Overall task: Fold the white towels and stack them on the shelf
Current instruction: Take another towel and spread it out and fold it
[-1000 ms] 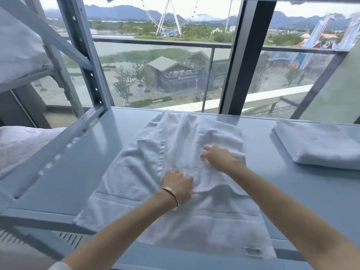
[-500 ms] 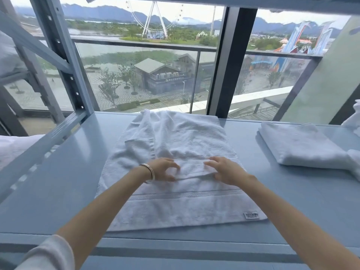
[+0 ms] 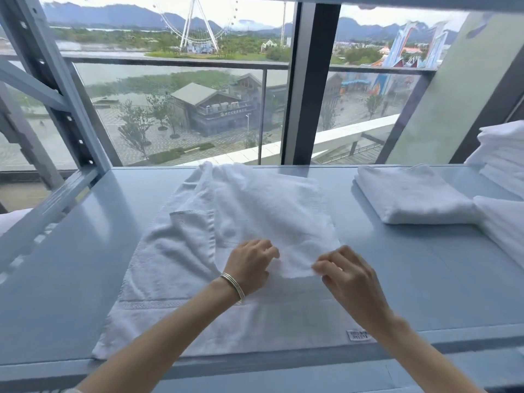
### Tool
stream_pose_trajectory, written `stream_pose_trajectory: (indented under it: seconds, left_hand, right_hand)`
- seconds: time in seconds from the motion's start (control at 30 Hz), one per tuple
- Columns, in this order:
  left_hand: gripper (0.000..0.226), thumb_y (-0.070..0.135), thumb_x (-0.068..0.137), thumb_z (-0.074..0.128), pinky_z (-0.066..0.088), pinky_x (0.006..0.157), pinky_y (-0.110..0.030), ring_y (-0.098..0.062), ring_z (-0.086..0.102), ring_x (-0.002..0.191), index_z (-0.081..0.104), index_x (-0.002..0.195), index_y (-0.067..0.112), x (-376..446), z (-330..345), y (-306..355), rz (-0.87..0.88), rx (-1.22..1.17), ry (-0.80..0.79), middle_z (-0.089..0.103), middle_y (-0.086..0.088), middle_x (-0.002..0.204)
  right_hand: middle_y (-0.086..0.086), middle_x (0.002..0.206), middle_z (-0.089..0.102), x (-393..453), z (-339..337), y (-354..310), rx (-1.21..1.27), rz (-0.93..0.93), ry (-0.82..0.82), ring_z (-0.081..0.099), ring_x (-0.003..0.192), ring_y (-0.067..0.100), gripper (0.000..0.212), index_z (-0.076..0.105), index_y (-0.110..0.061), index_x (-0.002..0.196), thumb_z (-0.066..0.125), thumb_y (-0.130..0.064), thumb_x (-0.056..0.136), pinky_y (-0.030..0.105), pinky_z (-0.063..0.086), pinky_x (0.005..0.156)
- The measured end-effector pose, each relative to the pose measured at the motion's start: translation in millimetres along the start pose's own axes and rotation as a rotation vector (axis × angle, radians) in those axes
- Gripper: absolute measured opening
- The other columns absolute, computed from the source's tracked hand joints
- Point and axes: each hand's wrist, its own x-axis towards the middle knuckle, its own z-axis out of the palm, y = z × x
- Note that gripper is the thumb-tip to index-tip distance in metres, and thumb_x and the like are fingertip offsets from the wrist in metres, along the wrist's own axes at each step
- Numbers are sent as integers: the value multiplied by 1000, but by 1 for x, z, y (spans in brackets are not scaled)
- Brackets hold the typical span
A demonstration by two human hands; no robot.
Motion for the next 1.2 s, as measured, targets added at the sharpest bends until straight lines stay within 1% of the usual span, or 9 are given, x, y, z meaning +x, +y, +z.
stream_pose_trajectory:
  seconds: [0.17,0.33,0.47,0.57,0.67,0.77,0.97,1.07,1.2]
  left_hand:
    - [25,16,66,38,37,32,-20,-15,58,55,62,64,23,-13,-22,11,-2,-28,184,56,8,63]
    - [12,17,71,57,44,49,-25,-19,61,71,61,80,23,-45,-34,50,-58,-150,21,60,6,76]
    - [22,23,91,47,34,68,-30,-22,48,108,48,113,21,-57,-10,62,-244,-22,-348,50,1,115]
    - [21,24,92,48,39,71,-33,-21,47,111,46,112,21,-46,-3,59,-285,-20,-332,47,0,116]
    - [27,36,92,50,43,77,-34,-19,45,114,45,113,21,-36,0,54,-314,-41,-329,47,1,118]
    - [26,28,89,53,42,70,-32,-19,45,114,46,114,21,-35,2,54,-265,-7,-275,46,2,119]
    - [48,15,34,85,22,36,-19,-17,59,57,56,71,23,-44,2,55,-55,82,-153,55,5,69]
    - [48,10,34,82,17,36,-17,-14,55,45,51,66,25,-46,-1,56,-7,43,-145,52,10,59]
    - [42,-1,39,69,12,38,-15,-16,49,39,47,65,23,-48,-10,57,53,-28,-18,50,9,52]
  right_hand:
    - [-4,83,62,-52,30,2,-127,144,-243,61,72,24,40,62,-23,84,80,-2,55,33,48,53]
    - [0,86,63,-50,34,-9,-170,128,-233,60,73,26,27,64,-21,91,44,-12,74,34,49,57]
    - [1,75,59,-37,33,-5,-186,159,-282,59,65,25,14,64,-17,77,60,-7,69,33,48,52]
    - [1,69,57,-18,14,7,-150,215,-183,58,63,23,29,65,-15,73,79,5,56,28,44,46]
    - [2,75,57,-14,-29,13,-94,165,-7,53,73,20,20,66,-11,80,67,7,71,25,44,60]
    - [-1,72,57,-46,-46,15,-74,84,-147,57,65,19,29,65,-14,73,78,9,61,26,48,47]
    - [-5,73,58,-88,-32,27,114,311,-424,60,63,19,30,57,-21,74,80,-3,66,20,38,47]
    - [-6,78,60,-91,-35,19,209,376,-417,60,68,17,18,62,-18,77,74,-6,73,29,49,52]
    - [-5,83,61,-101,-34,7,206,386,-329,58,75,12,10,67,-14,82,69,-5,77,13,41,68]
